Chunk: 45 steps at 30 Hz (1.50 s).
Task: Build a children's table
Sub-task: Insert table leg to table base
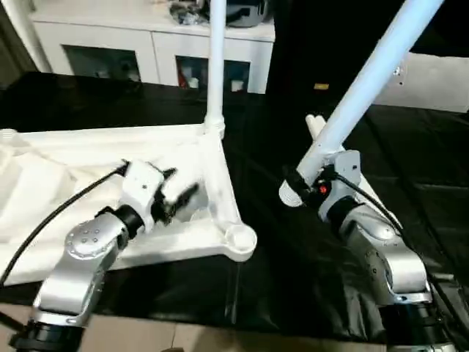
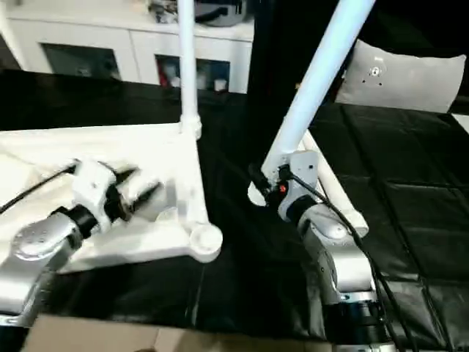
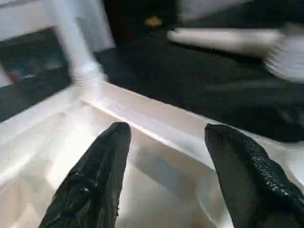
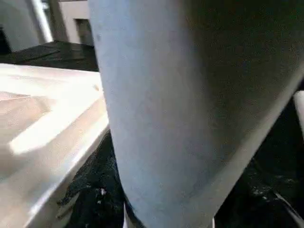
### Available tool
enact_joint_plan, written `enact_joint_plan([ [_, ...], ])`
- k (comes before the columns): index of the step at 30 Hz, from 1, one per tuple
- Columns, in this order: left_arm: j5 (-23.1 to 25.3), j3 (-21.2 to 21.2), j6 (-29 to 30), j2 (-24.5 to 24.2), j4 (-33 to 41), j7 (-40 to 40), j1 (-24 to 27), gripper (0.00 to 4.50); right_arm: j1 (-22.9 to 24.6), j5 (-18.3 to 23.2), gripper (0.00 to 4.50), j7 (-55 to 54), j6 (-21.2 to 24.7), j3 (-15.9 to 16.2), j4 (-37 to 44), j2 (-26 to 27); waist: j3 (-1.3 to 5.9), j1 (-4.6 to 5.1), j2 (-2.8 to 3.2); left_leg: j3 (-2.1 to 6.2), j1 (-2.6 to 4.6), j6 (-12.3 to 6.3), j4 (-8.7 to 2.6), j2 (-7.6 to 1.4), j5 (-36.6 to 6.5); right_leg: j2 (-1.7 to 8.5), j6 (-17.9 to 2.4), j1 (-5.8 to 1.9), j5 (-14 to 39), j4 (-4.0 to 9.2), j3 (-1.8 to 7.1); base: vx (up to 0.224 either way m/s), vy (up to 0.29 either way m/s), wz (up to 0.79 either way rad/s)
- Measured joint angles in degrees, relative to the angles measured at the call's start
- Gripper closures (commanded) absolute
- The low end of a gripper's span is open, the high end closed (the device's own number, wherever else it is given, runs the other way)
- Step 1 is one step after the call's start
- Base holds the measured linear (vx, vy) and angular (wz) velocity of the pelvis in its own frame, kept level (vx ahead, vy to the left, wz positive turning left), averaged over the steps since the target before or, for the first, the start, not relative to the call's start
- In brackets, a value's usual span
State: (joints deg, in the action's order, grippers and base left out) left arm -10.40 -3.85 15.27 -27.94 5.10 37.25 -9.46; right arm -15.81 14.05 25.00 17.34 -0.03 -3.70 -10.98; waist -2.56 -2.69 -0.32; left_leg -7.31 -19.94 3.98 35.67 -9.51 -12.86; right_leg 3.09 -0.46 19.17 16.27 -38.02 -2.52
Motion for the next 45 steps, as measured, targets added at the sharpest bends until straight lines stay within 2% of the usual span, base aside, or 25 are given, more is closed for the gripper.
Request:
enact_joint_plan([
  [2,-1.7,-0.8,1.5,-2.1,0.2,4.3,-0.1,1.62,-0.5,-0.1,2.59,1.0,-1.3,0.4,-0.5,-0.1,-0.14,-0.23,0.24,-0.17,-0.01,-0.04,-0.05,-0.09,0.2,0.0,-0.1,0.02,-0.2,-0.01,0.01,-0.057,-0.007,0.0],
  [5,-4.7,-2.9,6.0,-5.9,1.5,11.5,-0.1,1.62,-0.7,-0.2,2.59,2.5,-0.8,1.9,-1.1,-0.8,-0.2,-0.42,0.33,-0.46,-0.07,-0.05,-0.08,-0.25,0.3,-0.01,-0.1,0.21,-0.3,-0.02,0.05,0.0,0.0,0.0],
  [6,-5.1,-3.6,7.2,-7.3,2.1,13.6,0.0,1.79,-0.7,-0.2,2.59,3.0,-0.3,2.5,-1.2,-0.9,-0.21,-0.5,0.35,-0.63,-0.17,-0.06,-0.09,-0.29,0.3,-0.01,-0.1,0.36,-0.4,-0.03,0.11,0.0,0.0,0.0],
  [13,-4.5,-6.6,8.4,-10.8,2.9,19.2,-0.2,2.29,-1.3,0.9,2.59,7.4,0.9,4.3,-1.8,-0.6,-0.25,-0.92,0.25,-0.9,-0.66,-0.22,-0.15,-0.37,0.5,0.01,-0.1,0.85,-0.4,0.07,0.14,0.0,0.0,0.0],
  [16,-3.2,-8.2,7.9,-11.7,1.9,20.7,-2.8,2.61,-2.8,1.1,2.59,7.8,0.0,4.4,-2.6,-0.2,-0.29,-1.14,0.15,-0.91,-0.67,-0.24,-0.15,-0.38,0.5,0.02,-0.1,0.86,-0.4,0.07,0.11,0.0,0.0,0.0],
  [19,-1.5,-9.9,6.2,-12.2,-1.4,23.0,-6.1,2.75,-3.3,1.0,2.59,7.9,-0.3,4.7,-3.5,0.7,-0.29,-1.2,0.15,-0.99,-0.62,-0.24,-0.15,-0.38,0.5,0.05,-0.1,0.84,-0.4,0.05,0.16,0.0,0.0,0.0],
  [28,3.1,-15.1,1.1,-10.6,-11.7,25.2,-8.5,3.52,-4.1,-0.1,2.59,6.8,-1.3,4.9,-5.6,1.1,-0.36,-0.96,0.28,-1.01,-0.64,-0.2,-0.24,-0.39,0.6,0.06,-0.1,0.88,-0.4,0.08,0.13,0.0,0.0,0.0],
  [35,5.0,-15.6,-5.4,-7.8,-19.5,25.9,-11.7,4.06,-3.8,-0.1,2.59,6.6,-1.3,5.0,-5.4,1.1,-0.36,-0.98,0.85,-1.06,-0.49,-0.16,-0.25,-0.38,0.6,0.1,0.0,0.75,-0.5,0.07,0.18,0.0,0.0,0.0],
  [36,5.3,-15.6,-6.9,-6.5,-21.6,25.8,-12.7,4.06,-3.6,-0.1,2.59,6.6,-1.3,4.9,-5.4,0.8,-0.35,-1.06,0.89,-1.07,-0.46,-0.15,-0.26,-0.38,0.6,0.12,0.0,0.71,-0.5,0.07,0.17,0.0,0.0,0.0],
  [39,6.1,-15.2,-10.8,-2.5,-27.0,23.1,-15.2,4.42,-3.6,-0.1,2.59,6.7,-1.3,4.9,-5.2,0.9,-0.34,-1.37,0.91,-1.18,-0.44,-0.14,-0.29,-0.38,0.6,0.19,0.0,0.71,-0.5,0.07,0.19,0.0,0.0,0.0],
  [43,6.2,-14.9,-14.5,-2.1,-29.3,22.8,-15.2,4.5,-4.0,0.1,2.59,8.1,-0.1,5.1,-4.5,0.6,-0.24,-1.22,1.06,-1.35,-0.36,-0.18,-0.4,-0.38,0.6,0.21,0.0,0.73,-0.5,0.08,0.31,0.0,0.0,0.0],
  [45,6.7,-14.6,-16.7,-2.1,-30.8,23.3,-15.3,4.5,-5.2,0.0,2.59,10.3,1.2,6.7,-4.3,-0.5,-0.24,-1.2,1.06,-1.48,-0.16,-0.28,-0.86,-0.38,1.0,0.23,0.0,0.72,-0.5,0.09,0.3,0.0,0.0,0.0],
])
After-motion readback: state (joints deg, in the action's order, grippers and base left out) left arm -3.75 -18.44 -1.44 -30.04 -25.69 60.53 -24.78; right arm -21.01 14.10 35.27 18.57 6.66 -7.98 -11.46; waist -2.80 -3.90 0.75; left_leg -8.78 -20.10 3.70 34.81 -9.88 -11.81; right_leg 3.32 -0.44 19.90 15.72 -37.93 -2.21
